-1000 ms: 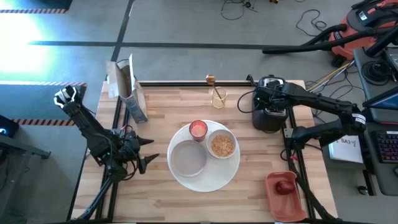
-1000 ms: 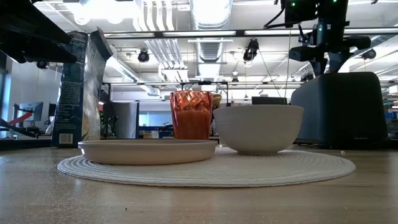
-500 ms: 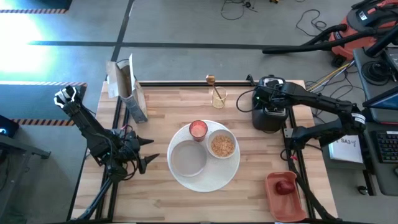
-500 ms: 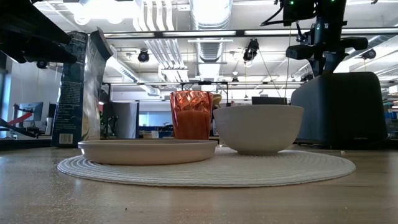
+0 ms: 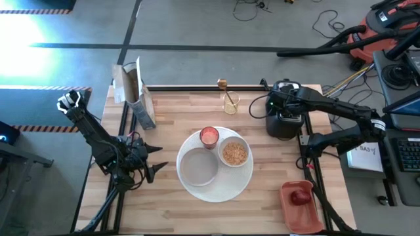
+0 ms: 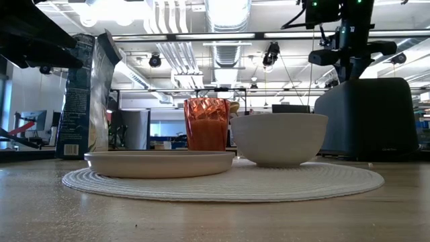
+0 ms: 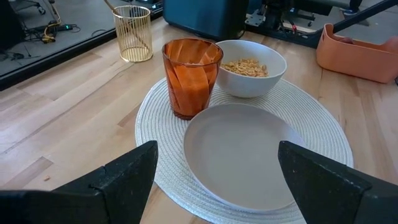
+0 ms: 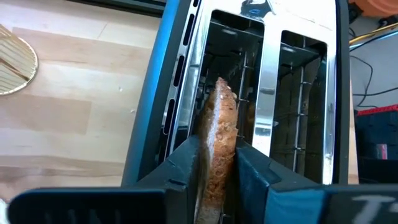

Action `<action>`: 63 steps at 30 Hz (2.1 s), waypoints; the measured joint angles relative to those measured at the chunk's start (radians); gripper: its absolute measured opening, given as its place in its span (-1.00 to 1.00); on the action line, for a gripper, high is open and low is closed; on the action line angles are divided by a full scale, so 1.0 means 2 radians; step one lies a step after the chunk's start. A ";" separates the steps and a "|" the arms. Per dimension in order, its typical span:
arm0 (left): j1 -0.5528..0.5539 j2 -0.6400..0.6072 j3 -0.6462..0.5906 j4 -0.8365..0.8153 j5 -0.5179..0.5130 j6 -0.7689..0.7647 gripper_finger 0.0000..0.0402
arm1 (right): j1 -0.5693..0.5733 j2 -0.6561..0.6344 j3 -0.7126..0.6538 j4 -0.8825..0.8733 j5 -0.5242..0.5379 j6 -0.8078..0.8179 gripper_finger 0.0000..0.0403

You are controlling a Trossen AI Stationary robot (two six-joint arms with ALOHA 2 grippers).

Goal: Arrange a breakfast setting
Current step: Put the bagel from the toaster on the white plate

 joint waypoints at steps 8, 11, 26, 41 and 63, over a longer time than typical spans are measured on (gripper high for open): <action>0.000 0.000 0.000 0.000 0.000 0.000 0.57 | 0.000 0.000 0.000 0.000 0.000 -0.014 -0.81; 0.000 0.000 0.000 0.000 0.000 -0.002 0.57 | 0.000 0.000 0.004 -0.002 -0.001 -0.018 -0.83; 0.000 0.000 0.000 0.001 0.001 -0.012 0.57 | 0.000 0.000 0.093 -0.018 -0.001 -0.060 -0.83; 0.000 0.000 0.000 0.013 0.001 -0.014 0.57 | 0.000 0.000 0.176 -0.096 -0.025 -0.062 -0.83; 0.000 0.018 0.000 0.053 0.010 -0.014 0.57 | 0.117 0.066 0.195 0.198 -0.242 -0.152 -0.83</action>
